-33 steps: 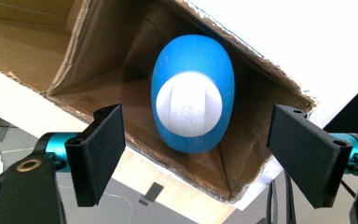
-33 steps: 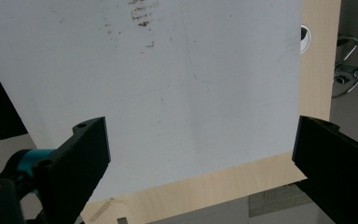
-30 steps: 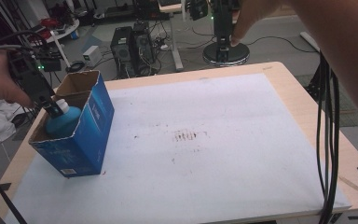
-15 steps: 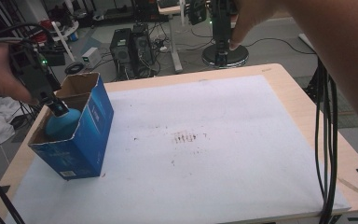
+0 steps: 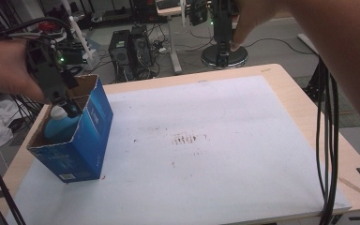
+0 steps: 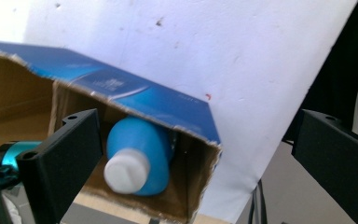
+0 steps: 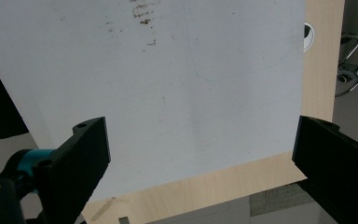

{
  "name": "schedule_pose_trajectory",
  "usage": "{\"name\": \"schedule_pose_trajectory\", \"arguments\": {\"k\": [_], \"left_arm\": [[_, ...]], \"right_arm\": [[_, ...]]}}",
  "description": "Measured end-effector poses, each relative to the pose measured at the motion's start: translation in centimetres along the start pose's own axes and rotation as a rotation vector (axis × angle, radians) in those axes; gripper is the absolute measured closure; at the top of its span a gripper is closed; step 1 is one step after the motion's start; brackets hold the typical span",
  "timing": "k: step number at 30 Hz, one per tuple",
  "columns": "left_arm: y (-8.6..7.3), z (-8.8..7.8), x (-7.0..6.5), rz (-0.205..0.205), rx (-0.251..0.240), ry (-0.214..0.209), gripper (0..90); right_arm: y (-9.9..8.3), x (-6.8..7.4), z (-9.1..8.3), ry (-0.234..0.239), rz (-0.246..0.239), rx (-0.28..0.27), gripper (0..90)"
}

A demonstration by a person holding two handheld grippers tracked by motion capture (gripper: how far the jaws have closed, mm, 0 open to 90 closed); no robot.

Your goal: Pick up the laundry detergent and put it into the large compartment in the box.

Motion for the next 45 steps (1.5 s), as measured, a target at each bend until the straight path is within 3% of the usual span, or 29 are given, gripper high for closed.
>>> {"name": "schedule_pose_trajectory", "arguments": {"k": [9, 13, 20, 29, 45], "left_arm": [[2.0, 1.1, -1.1, 0.083, 0.031, -0.042, 1.7], [3.1, 1.6, -1.3, 0.084, 0.039, -0.066, 1.7], [5.1, 2.7, -1.5, 0.125, 0.052, -0.099, 1.7], [5.2, 3.8, -1.1, 0.143, 0.083, -0.107, 1.7], [5.4, 4.4, -1.3, 0.15, 0.084, -0.116, 1.7]], "right_arm": [[-0.3, 0.5, 0.1, 0.005, 0.006, 0.001, 3.1], [-0.5, 0.6, 0.0, 0.001, 0.001, 0.002, 3.1], [-0.8, 0.3, 0.1, 0.004, 0.0, 0.006, 3.1], [-0.8, 0.2, 0.6, 0.009, 0.004, 0.012, 3.1], [-0.4, 0.2, 0.7, 0.014, -0.004, 0.012, 3.1]]}}
Point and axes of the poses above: each handheld gripper's, and its own axes: z roughly forward along the jaws, y roughly out of its top, x roughly to its left, the point moved 6 cm from there along z, roughly forward along the jaws, and after that the axes turned 2 degrees about -x, right-handed, at the moved point
